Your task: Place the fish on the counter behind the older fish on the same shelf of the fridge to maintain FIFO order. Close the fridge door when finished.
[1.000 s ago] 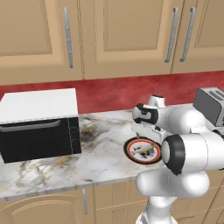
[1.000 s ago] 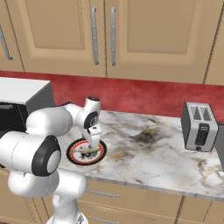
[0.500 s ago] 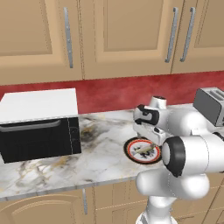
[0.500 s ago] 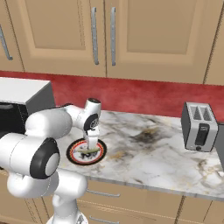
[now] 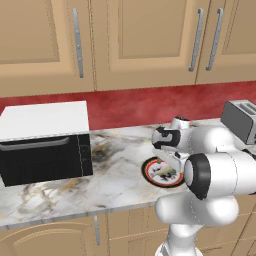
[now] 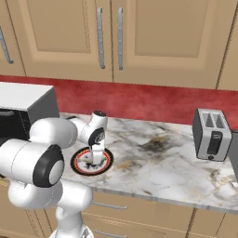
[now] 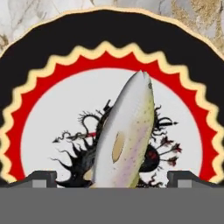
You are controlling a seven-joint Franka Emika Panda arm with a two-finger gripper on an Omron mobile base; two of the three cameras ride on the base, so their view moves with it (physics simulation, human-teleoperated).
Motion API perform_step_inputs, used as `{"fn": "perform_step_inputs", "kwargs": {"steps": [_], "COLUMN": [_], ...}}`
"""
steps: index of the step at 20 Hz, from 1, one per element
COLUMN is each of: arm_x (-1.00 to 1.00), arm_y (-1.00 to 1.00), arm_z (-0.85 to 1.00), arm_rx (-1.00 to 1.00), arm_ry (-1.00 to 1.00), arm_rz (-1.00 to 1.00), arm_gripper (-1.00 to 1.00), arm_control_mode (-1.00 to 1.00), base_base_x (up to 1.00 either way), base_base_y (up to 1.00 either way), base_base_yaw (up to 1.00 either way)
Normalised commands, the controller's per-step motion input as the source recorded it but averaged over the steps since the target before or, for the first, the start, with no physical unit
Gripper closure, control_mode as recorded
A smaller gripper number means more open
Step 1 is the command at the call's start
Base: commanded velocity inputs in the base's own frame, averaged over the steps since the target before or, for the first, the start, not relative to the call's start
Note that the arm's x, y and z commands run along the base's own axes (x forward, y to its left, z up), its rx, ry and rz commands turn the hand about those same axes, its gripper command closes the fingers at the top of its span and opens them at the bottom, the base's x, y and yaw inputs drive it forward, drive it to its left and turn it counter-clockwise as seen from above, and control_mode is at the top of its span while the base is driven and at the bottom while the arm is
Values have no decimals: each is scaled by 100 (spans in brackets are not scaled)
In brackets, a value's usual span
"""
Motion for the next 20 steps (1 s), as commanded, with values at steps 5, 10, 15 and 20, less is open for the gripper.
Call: {"fn": "perform_step_inputs", "kwargs": {"steps": [5, 10, 15, 20], "arm_x": [7, 9, 0, -7], "arm_y": [0, 2, 6, 6], "arm_z": [-32, -35, -17, 14], "arm_rx": [0, 0, -1, 0], "arm_ry": [5, 6, 5, -9], "arm_rz": [-1, 0, 0, -2], "arm_gripper": [-100, 100, 100, 100], "arm_control_mode": [-100, -100, -100, -100], "base_base_x": [0, 0, 0, 0], "base_base_y": [0, 0, 0, 0], "base_base_yaw": [0, 0, 0, 0]}}
